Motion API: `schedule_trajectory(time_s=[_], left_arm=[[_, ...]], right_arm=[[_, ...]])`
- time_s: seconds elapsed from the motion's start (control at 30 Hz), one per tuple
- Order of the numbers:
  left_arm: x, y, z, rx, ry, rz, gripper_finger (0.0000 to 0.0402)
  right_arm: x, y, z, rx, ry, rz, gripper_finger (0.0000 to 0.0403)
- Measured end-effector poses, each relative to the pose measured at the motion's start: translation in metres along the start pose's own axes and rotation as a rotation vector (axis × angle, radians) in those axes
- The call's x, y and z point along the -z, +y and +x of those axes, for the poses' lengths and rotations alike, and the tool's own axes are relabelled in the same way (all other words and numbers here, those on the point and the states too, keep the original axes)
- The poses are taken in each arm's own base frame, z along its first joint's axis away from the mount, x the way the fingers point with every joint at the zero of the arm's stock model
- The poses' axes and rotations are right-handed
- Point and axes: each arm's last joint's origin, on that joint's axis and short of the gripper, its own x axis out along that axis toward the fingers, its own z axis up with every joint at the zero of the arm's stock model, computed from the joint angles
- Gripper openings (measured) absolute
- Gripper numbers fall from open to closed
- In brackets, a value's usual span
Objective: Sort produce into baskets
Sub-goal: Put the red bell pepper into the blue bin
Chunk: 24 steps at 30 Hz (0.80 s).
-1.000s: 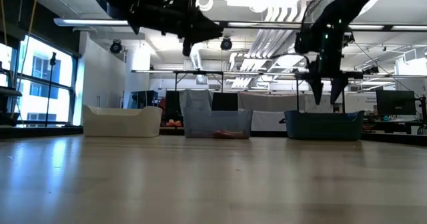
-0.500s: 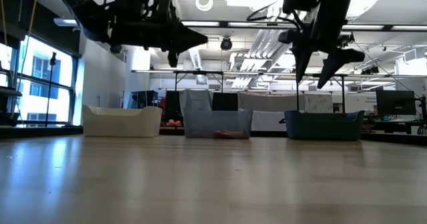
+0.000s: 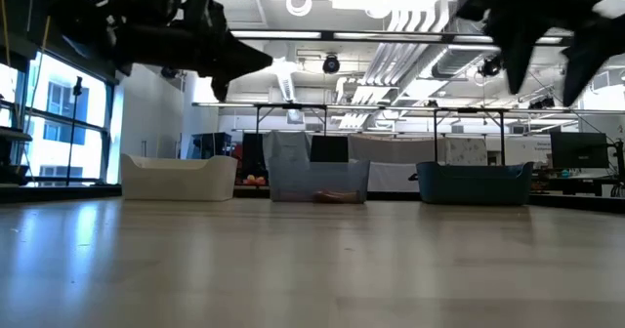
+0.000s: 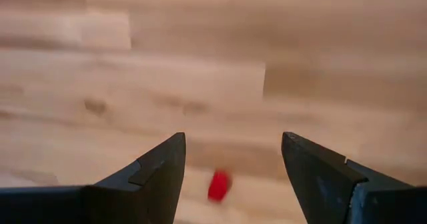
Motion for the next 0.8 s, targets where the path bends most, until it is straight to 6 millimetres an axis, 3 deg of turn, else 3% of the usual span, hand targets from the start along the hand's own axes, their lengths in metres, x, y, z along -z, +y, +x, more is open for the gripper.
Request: schedule_trajectory(time_s=[0.2,0.4,0.57,0.8], left_arm=[[0.007,-0.015,-0.014,0.033,-0.012,-0.019,0.0000],[0.003,-0.026,-0.029,0.072,-0.056,0.034,0.0000],[0.003,-0.034,-0.049,0.106,-0.105,0.046,0.0000],[0.020,-0.040,-0.077,0.140,-0.131,0.043,0.0000]], right_arm=[[0.061,-0.004,0.014,0.000,0.062,0.096,0.0238],[0.108,0.000,0.051,0.037,0.119,0.088,0.0238],[0.124,0.006,0.080,0.044,0.132,0.068,0.0238],[0.125,0.011,0.110,0.089,0.089,0.081,0.0230]])
